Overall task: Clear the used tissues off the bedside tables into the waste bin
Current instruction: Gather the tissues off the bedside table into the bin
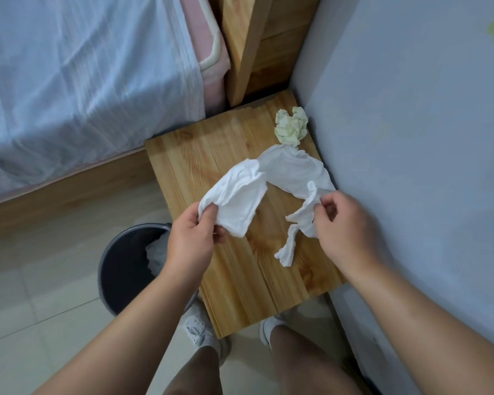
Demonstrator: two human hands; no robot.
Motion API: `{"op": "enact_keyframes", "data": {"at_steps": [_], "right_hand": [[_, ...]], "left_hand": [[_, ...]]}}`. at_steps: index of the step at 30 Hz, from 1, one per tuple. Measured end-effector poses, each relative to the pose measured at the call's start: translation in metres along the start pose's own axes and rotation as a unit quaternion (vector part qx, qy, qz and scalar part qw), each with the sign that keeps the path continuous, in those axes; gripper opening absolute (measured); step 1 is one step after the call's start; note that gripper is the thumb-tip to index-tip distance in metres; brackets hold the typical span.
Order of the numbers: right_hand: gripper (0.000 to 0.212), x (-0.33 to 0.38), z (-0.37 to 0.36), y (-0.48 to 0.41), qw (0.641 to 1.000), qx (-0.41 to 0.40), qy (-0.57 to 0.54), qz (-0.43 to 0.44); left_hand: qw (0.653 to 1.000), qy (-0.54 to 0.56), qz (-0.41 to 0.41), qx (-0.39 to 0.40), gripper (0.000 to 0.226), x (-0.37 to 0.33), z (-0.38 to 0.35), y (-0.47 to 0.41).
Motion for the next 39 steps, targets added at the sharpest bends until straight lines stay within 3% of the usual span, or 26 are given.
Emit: {"op": "enact_keyframes", "data": {"at_steps": [8, 20, 27, 34, 39], "right_hand": [[0.015, 0.073, -0.004, 0.049, 0.986, 0.030, -0.152, 0.060], [0.017, 0.218, -0.118, 0.150, 0.944, 0.171, -0.259, 0.112], [0.016, 0.243, -0.188, 0.180, 0.945, 0.210, -0.223, 0.114], [0.006, 0.216, -0.266, 0.187, 0.959, 0.262, -0.051, 0.098], [0.029, 0.190, -0.301, 0.191, 0.941, 0.316, 0.073, 0.100]], "left_hand": [[0.997, 0.070, 0.042, -0.010, 0.028, 0.045, 0.091, 0.027], [0.968, 0.201, 0.084, -0.125, 0.029, 0.118, 0.232, 0.056], [0.957, 0.197, 0.127, -0.170, 0.028, 0.182, 0.281, 0.052], [0.961, 0.105, 0.196, -0.163, 0.025, 0.238, 0.287, 0.033], [0.967, 0.033, 0.230, -0.101, 0.022, 0.255, 0.271, 0.026]]}}
Point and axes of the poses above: each hand's wrist, its own y-axis away from the middle knuckle, its own z-axis out of the back of the hand, x = y × z, the point moved 10 cm from there along -y, towards the middle knuckle, and after that the axes turned 4 degrees about -x, right-handed, at the moved point
